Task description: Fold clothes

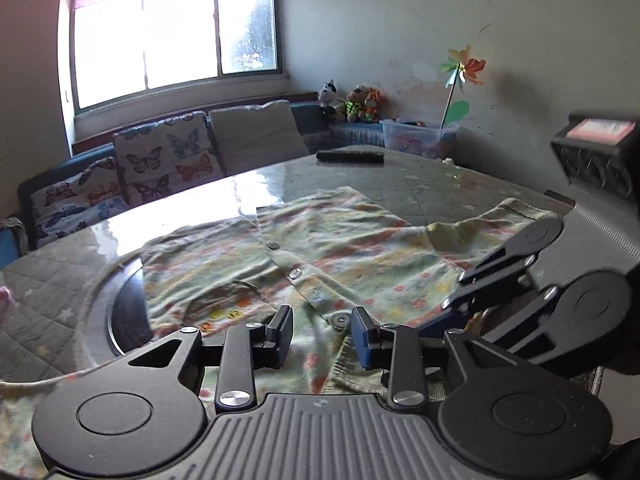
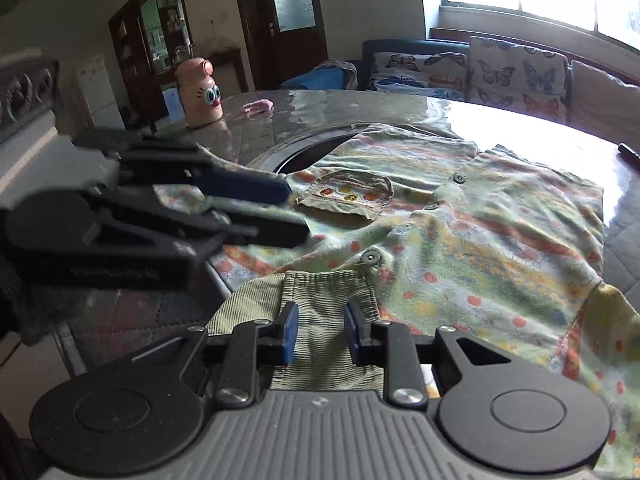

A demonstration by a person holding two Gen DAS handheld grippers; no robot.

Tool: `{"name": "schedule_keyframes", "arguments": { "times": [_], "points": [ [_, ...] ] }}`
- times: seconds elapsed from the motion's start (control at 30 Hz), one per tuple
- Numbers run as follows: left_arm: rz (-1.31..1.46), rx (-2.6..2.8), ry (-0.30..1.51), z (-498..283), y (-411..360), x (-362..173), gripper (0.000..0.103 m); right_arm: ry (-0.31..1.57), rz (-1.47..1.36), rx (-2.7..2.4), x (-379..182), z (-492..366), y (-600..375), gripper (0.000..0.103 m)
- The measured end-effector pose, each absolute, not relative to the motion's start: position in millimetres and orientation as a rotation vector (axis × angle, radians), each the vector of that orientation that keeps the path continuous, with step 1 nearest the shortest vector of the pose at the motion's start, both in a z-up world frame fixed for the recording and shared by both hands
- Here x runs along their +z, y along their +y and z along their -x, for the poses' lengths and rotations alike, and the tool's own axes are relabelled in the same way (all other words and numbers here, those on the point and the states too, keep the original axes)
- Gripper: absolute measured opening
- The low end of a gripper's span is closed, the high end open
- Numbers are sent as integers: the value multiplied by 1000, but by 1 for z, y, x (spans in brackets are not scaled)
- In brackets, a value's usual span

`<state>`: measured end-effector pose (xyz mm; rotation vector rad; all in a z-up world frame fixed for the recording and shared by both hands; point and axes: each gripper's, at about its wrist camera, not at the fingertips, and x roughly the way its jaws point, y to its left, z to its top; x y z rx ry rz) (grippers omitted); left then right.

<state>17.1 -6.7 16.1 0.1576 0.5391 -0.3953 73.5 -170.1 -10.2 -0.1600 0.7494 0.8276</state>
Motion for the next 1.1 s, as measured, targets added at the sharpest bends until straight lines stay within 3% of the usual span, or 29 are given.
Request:
{"name": "schedule_keyframes", "arguments": {
  "times": [0.33, 0.73, 1.1],
  "points": [
    [-206, -412, 630, -21, -15, -15, 35, 773, 54, 637, -14, -92, -226, 26],
    [-236, -404, 628, -18, -18, -7, 35, 772, 21, 542, -12, -69, -274, 33],
    [-267, -465, 558, -26, -49, 18, 35, 706, -101, 294, -13, -80, -344, 33]
  ]
}}
